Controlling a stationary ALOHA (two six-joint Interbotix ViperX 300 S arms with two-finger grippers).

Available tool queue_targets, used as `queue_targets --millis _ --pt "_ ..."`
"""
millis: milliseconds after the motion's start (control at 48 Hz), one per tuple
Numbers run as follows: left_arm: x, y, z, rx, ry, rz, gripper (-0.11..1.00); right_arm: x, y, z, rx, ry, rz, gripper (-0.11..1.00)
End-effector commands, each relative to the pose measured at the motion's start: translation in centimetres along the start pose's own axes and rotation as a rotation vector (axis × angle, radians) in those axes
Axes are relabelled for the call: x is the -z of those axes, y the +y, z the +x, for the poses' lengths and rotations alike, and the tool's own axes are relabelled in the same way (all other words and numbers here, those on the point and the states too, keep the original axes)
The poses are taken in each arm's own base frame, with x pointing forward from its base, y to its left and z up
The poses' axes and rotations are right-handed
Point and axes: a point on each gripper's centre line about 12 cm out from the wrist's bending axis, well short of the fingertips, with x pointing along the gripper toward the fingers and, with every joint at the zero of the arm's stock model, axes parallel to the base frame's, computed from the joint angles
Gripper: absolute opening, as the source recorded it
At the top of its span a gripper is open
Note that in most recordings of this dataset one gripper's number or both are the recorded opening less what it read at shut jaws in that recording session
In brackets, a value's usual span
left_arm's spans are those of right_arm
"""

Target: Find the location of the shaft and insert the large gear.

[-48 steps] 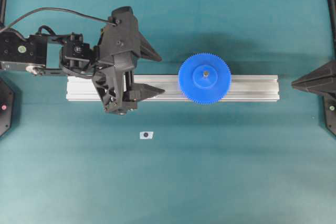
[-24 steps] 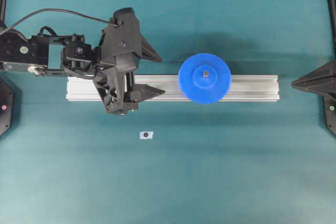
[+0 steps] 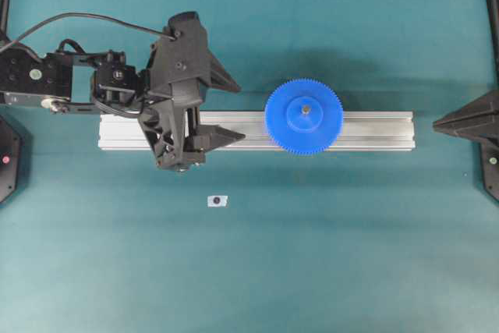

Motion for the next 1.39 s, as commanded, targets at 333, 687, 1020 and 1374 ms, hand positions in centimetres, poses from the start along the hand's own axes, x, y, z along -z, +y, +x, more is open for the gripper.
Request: queue_targets --millis 333,687,1020,1374 --pt "-0.79 -0.08 -0.37 0.002 -0.029 0.002 0.89 -0.5 0.0 -0.03 0.001 -0.012 0.011 0.05" --pt "-0.81 -0.14 -0.33 0.003 -0.029 0.006 0.89 -0.39 0.0 0.06 0.0 -0.02 0.011 0.05" --pt "-0.88 -0.14 -0.33 0.003 -0.031 0.004 0.89 -0.33 0.0 0.11 0.0 -0.018 0.011 0.05" --pt "-0.81 -0.14 -0.33 0.003 -0.029 0.004 0.89 -0.37 0.0 0.06 0.0 -0.018 0.011 0.05"
